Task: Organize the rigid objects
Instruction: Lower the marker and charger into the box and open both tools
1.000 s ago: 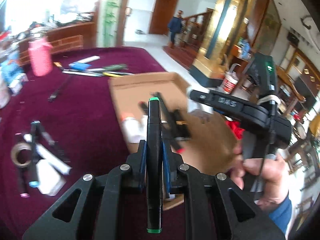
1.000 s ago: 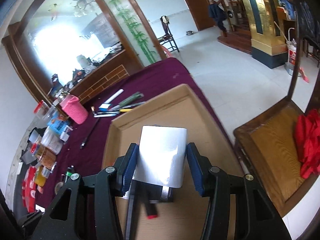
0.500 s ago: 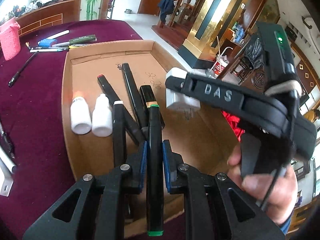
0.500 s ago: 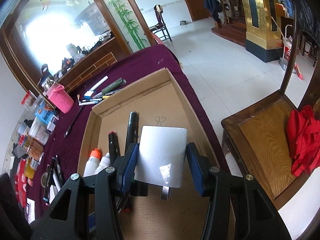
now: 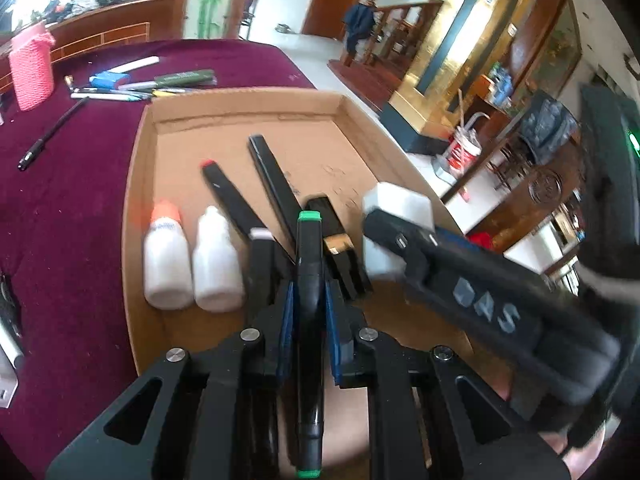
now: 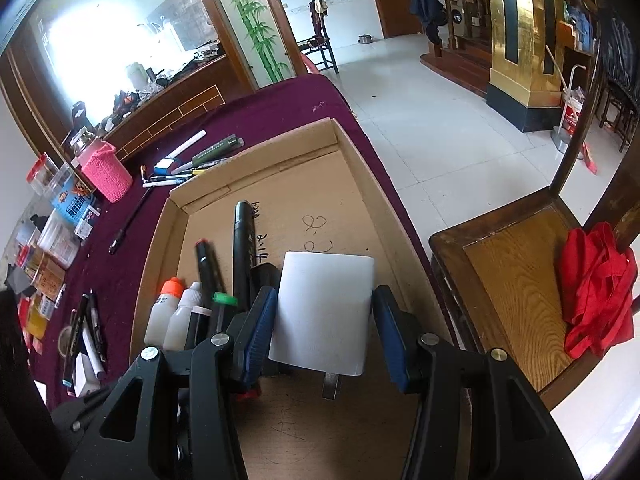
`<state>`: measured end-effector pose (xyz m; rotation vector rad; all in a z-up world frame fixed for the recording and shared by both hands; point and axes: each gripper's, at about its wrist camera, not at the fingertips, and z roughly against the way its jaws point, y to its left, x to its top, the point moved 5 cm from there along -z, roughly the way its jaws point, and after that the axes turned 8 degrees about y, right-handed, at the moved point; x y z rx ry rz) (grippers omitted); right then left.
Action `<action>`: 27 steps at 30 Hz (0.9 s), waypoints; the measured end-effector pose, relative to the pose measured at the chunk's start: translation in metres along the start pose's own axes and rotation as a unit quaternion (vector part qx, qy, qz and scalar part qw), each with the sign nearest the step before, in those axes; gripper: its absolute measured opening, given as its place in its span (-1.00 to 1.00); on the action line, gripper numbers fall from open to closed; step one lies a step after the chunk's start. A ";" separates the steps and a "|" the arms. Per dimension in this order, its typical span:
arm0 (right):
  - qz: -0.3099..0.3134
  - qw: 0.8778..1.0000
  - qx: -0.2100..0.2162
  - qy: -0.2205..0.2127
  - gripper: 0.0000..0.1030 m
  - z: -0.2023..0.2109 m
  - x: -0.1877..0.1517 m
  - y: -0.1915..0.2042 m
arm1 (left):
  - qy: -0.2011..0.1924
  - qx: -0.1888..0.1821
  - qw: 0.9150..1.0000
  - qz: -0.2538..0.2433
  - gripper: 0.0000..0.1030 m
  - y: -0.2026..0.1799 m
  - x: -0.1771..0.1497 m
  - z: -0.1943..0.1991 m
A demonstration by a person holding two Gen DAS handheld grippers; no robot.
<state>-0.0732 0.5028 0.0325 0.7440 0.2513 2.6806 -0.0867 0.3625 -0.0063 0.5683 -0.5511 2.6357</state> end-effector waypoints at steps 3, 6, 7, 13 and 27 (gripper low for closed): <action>0.005 1.000 -0.002 0.001 -0.13 -0.001 -0.001 0.002 | 0.002 -0.009 1.000 0.002 -0.76 0.004 0.002 -0.001; 0.011 1.000 -0.009 0.001 -0.13 -0.002 -0.001 0.004 | 0.008 -0.017 1.000 -0.002 -0.75 0.005 0.000 0.001; 0.012 1.000 -0.011 0.001 -0.13 -0.003 -0.002 0.005 | 0.008 -0.018 1.000 -0.001 -0.75 0.006 -0.001 0.002; 0.024 0.999 -0.029 0.007 -0.12 -0.005 -0.004 0.008 | 0.004 -0.016 1.000 0.006 -0.75 0.012 -0.007 0.012; 0.002 1.000 0.007 -0.025 -0.12 0.009 0.000 0.007 | 0.006 -0.048 0.999 0.008 -0.70 0.014 -0.012 0.034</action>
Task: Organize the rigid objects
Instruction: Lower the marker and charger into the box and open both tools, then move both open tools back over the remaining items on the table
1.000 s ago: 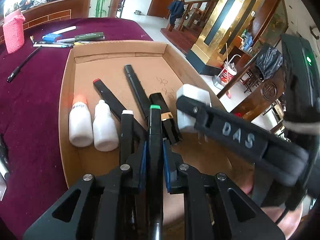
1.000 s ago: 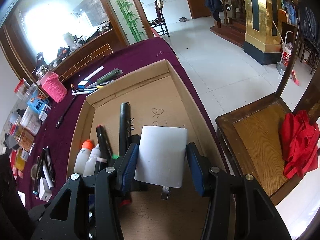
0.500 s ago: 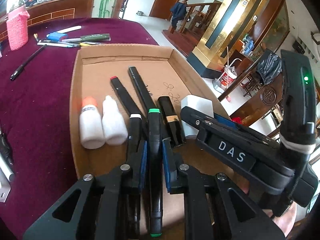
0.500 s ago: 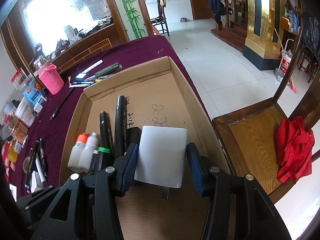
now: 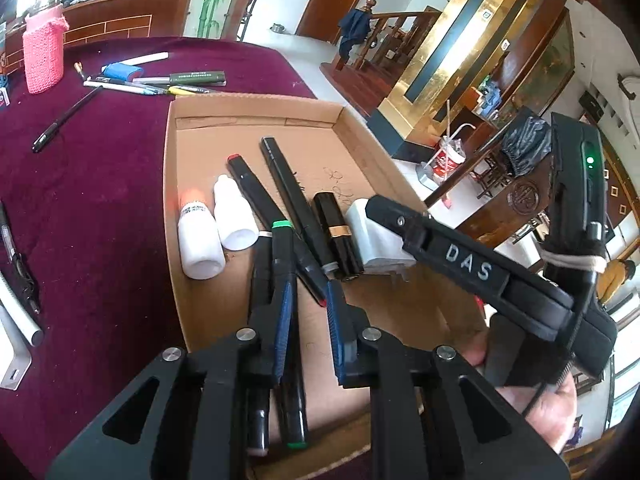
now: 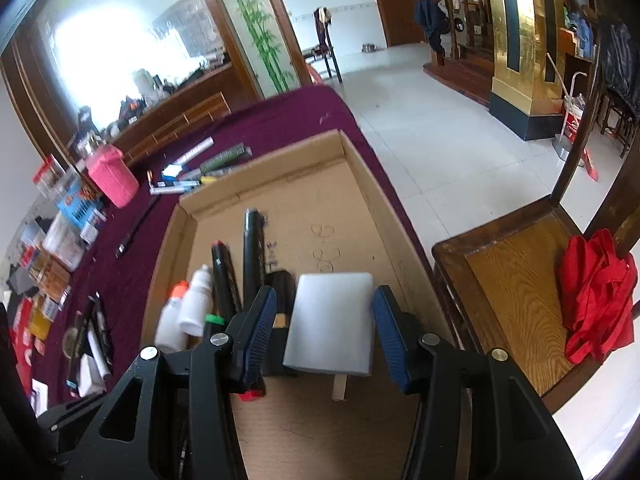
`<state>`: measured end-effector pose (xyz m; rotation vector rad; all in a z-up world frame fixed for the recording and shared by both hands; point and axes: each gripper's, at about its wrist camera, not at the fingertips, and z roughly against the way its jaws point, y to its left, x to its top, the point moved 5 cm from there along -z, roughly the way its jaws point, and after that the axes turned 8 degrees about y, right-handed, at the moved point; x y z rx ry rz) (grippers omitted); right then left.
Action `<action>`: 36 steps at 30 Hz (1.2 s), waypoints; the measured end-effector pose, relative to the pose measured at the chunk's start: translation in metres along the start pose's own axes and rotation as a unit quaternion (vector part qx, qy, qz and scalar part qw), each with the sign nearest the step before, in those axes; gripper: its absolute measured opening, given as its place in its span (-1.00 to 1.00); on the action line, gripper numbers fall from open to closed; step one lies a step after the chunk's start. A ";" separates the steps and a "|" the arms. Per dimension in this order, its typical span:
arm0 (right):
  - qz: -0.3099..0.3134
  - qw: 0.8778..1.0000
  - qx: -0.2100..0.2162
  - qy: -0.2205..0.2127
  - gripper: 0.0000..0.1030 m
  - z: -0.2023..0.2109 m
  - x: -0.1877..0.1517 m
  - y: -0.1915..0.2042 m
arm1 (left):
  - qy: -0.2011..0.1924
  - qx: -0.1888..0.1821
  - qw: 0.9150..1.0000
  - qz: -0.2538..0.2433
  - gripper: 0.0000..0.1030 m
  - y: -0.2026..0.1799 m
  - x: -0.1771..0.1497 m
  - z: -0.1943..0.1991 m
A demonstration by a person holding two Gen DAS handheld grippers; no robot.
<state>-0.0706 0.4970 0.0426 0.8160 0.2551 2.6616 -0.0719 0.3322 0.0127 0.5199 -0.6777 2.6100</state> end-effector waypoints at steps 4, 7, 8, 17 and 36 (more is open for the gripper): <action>-0.009 1.000 0.009 -0.014 -0.12 0.004 0.003 0.001 | -0.013 -0.004 1.000 0.002 -0.19 -0.001 -0.002 0.016; -0.013 1.000 0.018 -0.021 -0.12 0.006 0.005 0.001 | -0.022 -0.003 1.000 0.000 -0.18 -0.002 -0.002 0.030; -0.014 0.999 0.020 -0.024 -0.12 0.008 0.005 0.002 | -0.022 -0.003 1.000 -0.002 -0.18 -0.002 -0.003 0.034; 0.001 0.998 0.036 -0.050 -0.12 0.012 0.008 0.013 | -0.042 0.020 0.999 -0.008 0.01 0.046 -0.017 0.088; 0.114 0.982 0.150 0.003 -0.09 0.009 -0.031 0.156 | -0.009 0.095 0.969 0.228 0.03 0.293 -0.039 0.118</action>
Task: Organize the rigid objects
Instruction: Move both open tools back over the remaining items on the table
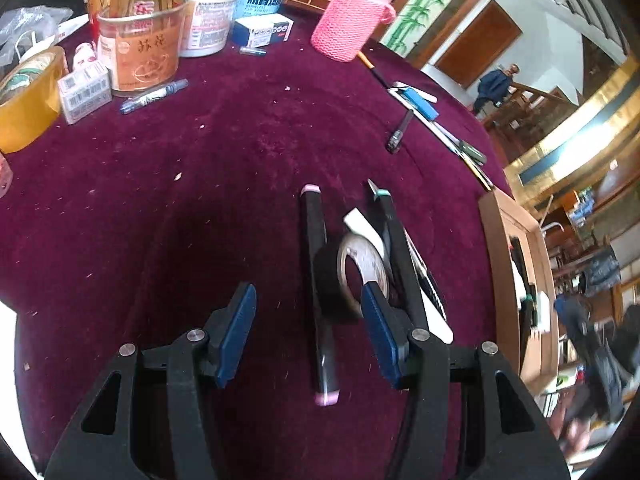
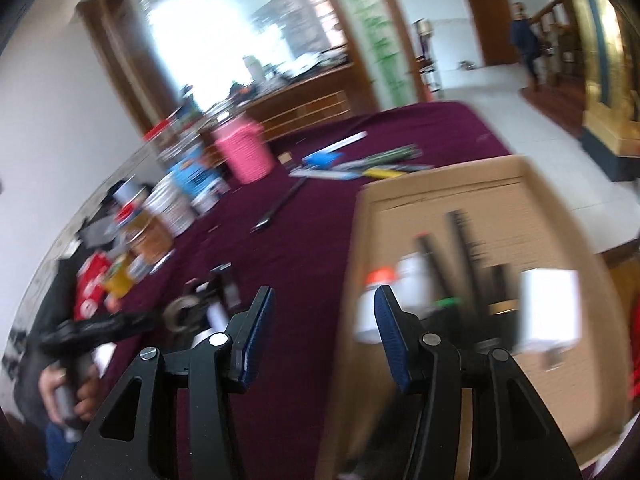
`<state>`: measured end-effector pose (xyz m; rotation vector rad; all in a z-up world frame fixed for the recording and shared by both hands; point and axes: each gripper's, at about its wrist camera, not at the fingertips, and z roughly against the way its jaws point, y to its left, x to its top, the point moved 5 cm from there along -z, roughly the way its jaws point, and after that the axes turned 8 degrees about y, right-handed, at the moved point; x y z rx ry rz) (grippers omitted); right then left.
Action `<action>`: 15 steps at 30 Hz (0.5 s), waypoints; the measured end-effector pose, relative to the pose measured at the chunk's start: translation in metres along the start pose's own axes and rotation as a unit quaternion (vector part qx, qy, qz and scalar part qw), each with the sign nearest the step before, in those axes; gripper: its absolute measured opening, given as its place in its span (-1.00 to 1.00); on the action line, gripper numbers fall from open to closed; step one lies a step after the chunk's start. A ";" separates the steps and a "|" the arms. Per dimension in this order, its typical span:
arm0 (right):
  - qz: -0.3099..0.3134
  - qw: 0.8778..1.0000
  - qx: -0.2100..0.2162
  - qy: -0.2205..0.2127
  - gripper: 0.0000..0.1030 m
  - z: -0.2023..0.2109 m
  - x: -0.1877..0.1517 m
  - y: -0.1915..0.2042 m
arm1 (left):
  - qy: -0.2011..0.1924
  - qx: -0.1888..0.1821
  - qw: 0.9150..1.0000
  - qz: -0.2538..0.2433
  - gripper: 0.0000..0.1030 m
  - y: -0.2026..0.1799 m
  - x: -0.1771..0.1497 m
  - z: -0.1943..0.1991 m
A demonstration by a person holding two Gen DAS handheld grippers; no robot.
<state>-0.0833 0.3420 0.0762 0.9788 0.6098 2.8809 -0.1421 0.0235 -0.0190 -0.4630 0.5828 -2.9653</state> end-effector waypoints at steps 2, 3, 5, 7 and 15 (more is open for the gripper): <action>0.005 1.000 0.022 0.022 -0.08 -0.013 -0.006 0.020 | 0.008 -0.009 1.000 0.000 0.03 -0.007 0.005 -0.009; 0.008 0.999 0.029 0.034 -0.08 -0.021 -0.009 0.029 | 0.008 -0.010 1.000 -0.004 0.03 -0.011 0.007 -0.011; 0.011 0.998 0.039 0.047 -0.08 -0.034 -0.011 0.044 | 0.001 0.013 1.000 -0.008 0.03 -0.013 0.011 -0.016; 0.013 0.997 0.049 0.058 -0.08 -0.044 -0.016 0.056 | -0.002 0.037 0.999 -0.008 -0.03 -0.005 0.011 -0.021; 0.031 0.994 0.071 0.071 -0.08 -0.071 -0.030 0.076 | 0.009 0.045 0.999 -0.021 -0.59 0.032 -0.002 -0.006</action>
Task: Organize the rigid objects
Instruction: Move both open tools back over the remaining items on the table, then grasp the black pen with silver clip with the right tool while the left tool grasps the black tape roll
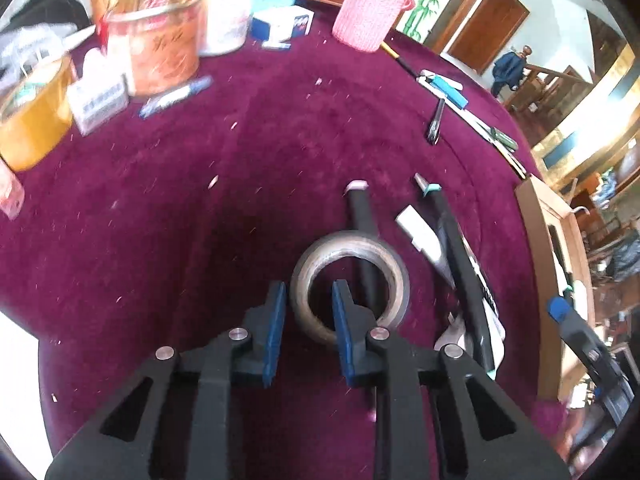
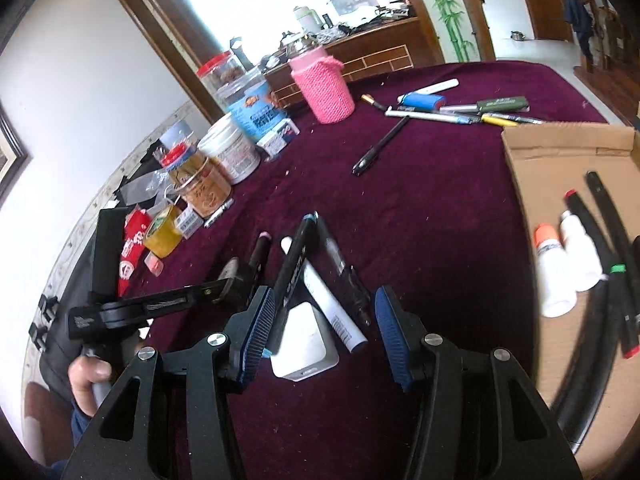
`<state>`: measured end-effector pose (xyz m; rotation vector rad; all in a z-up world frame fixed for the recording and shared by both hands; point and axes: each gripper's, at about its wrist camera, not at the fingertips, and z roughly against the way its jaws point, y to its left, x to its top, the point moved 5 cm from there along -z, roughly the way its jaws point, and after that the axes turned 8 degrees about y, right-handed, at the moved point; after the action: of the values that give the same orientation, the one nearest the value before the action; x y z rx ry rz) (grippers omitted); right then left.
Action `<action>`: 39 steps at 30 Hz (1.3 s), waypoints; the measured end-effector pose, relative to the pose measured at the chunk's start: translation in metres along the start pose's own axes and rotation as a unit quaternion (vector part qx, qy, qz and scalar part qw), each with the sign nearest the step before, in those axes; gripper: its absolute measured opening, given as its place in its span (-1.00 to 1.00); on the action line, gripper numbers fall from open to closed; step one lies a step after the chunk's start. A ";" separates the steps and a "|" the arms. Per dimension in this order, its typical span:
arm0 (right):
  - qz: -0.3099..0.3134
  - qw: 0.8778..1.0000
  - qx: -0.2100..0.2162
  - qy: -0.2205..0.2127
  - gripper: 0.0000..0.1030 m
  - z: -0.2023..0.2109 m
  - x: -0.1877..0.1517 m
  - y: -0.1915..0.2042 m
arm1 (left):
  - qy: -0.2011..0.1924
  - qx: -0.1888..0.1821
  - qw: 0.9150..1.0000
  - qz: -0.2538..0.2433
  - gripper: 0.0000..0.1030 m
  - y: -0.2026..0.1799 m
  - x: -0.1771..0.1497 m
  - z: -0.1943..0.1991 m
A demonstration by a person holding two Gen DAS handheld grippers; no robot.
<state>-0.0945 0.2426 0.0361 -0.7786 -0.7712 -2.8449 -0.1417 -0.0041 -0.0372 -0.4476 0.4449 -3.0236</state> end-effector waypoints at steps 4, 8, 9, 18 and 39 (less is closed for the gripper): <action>-0.006 1.000 -0.002 0.008 -0.08 -0.007 -0.004 -0.009 | 0.009 -0.030 0.999 0.031 -0.59 0.031 -0.001 0.010; 0.007 1.000 -0.008 0.012 -0.08 -0.011 -0.006 -0.007 | 0.004 -0.072 0.997 0.021 -0.38 0.021 0.000 0.020; 0.012 1.000 -0.009 0.009 -0.08 -0.009 -0.006 -0.005 | 0.002 -0.070 0.997 0.014 0.02 0.018 0.000 0.022; 0.026 1.000 -0.010 0.007 -0.08 -0.010 -0.009 0.001 | 0.001 -0.034 0.999 -0.019 0.39 0.004 -0.003 0.018; 0.009 0.999 -0.033 0.000 -0.08 -0.008 -0.007 -0.014 | 0.006 0.014 0.998 -0.065 0.13 0.002 -0.009 0.011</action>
<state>-0.0951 0.2503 0.0200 -0.7908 -0.6702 -2.8674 -0.1300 -0.0077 -0.0299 -0.4759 0.3868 -3.1554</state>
